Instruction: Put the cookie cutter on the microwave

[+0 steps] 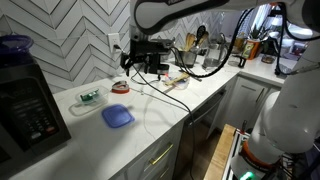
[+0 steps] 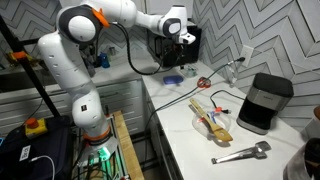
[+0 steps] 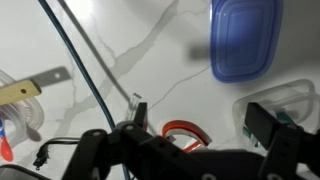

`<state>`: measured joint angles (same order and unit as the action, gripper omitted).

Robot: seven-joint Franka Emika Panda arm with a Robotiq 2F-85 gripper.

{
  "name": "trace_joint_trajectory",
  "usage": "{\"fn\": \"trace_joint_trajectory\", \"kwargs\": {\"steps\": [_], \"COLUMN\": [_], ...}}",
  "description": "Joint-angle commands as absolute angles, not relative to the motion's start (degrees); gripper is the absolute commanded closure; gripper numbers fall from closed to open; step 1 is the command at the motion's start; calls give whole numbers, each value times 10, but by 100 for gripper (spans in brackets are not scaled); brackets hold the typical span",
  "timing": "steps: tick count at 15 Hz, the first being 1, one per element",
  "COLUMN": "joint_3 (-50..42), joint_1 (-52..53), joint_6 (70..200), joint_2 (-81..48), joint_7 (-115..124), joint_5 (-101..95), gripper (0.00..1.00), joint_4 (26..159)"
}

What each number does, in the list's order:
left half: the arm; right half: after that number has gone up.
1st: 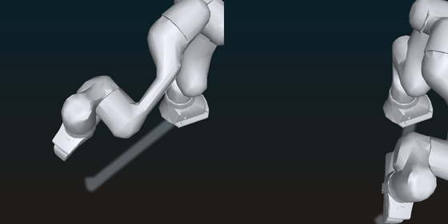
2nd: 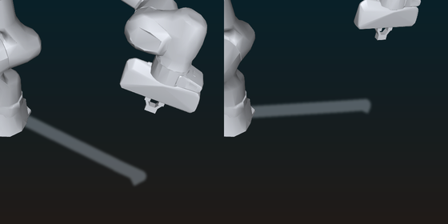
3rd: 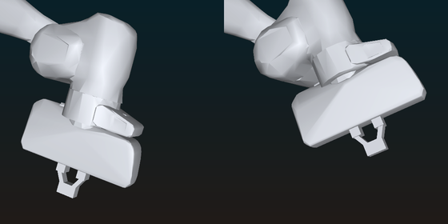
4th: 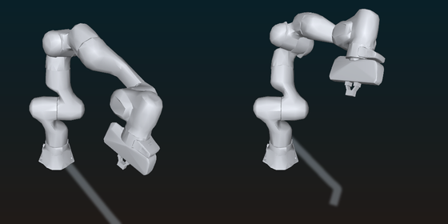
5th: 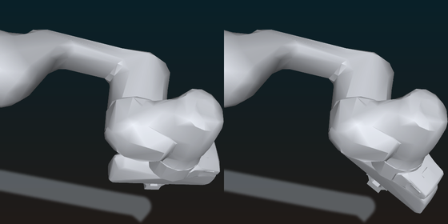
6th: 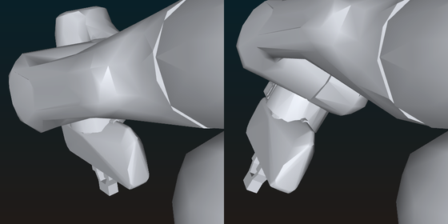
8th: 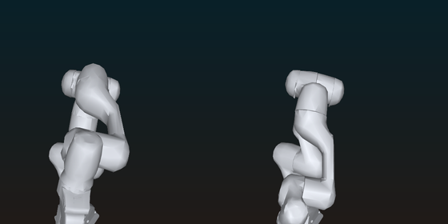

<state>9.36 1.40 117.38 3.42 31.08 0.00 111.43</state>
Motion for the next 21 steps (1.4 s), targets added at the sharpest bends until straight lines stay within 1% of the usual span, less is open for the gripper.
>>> {"fn": "trace_joint_trajectory", "kwargs": {"steps": [1,2,7,8,11,15,19,21], "joint_3": [92,84,80,72,42,-1,-21,-19], "joint_1": [41,43,52,43,27,21,49,53], "joint_6": [1137,1166,1154,1143,1135,1126,1104,1123], "joint_2": [-42,-7,-43,-70,-107,-175,-211,-219], "joint_7": [350,332,338,363,394,475,608,656], "joint_5": [-31,-14,-17,28,58,54,18,29], "gripper": [0,0,0,0,0,0,0,0], "joint_4": [1032,1076,1037,1002,952,878,860,868]}}
